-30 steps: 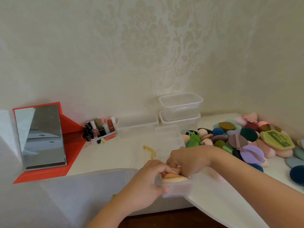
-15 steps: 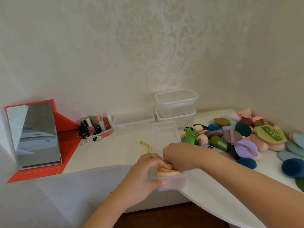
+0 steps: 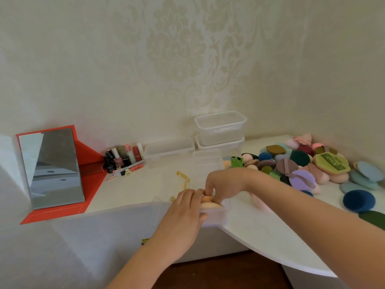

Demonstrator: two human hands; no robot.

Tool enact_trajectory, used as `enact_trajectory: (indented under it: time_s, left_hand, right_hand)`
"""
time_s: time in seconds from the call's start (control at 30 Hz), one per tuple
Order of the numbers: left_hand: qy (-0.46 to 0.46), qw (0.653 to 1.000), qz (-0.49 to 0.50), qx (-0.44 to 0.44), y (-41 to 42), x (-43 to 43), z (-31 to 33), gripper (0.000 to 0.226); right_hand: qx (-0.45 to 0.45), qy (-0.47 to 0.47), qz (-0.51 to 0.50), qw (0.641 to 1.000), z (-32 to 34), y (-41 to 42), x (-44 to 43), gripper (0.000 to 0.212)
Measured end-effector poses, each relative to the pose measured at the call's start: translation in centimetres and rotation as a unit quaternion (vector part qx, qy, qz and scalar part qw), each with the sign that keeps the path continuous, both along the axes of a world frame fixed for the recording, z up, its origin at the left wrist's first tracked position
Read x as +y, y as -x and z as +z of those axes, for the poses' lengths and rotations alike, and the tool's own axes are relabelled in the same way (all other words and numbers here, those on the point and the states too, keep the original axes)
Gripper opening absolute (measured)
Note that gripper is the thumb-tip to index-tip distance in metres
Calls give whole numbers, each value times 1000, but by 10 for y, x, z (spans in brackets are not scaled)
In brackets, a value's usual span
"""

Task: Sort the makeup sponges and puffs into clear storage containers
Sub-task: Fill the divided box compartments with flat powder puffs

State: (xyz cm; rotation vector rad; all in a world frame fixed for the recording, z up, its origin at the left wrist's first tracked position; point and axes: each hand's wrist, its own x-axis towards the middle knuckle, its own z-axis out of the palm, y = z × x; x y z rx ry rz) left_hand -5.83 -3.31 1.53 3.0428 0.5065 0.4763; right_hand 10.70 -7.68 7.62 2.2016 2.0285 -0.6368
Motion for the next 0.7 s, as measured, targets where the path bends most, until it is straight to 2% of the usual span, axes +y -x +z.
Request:
enact_trajectory:
  time_s: [0.1, 0.2, 0.27, 0.37, 0.4, 0.43, 0.5, 0.6, 0.7]
  left_hand:
    - [33, 999, -2, -17, 1, 6, -3, 50]
    - [80, 996, -15, -41, 2, 10, -8, 48]
    - [94, 994, -15, -50, 1, 11, -11, 50]
    - [116, 991, -8, -66, 0, 9, -12, 60]
    - [117, 991, -9, -63, 0, 8, -12, 63]
    - [112, 992, -12, -58, -2, 7, -10, 64]
    - [103, 994, -14, -45, -5, 8, -6, 65]
    - [103, 995, -1, -16, -15, 10, 4, 70]
    - [95, 995, -1, 39, -29, 9, 9, 70]
  right_hand:
    - [32, -118, -71, 990, -9, 0, -10, 25]
    - [87, -133, -59, 985, -15, -6, -25, 24]
    - [156, -144, -53, 976, -11, -6, -39, 24]
    - [303, -241, -107, 916, -8, -8, -61, 22]
    - [327, -279, -129, 893, -9, -9, -68, 21]
    - [324, -314, -146, 880, -10, -11, -74, 18]
    - [256, -358, -167, 882, -14, -16, -85, 12]
    - [167, -381, -197, 888, -12, -29, -105, 12]
    - [92, -395, -262, 876, -5, -44, -125, 17]
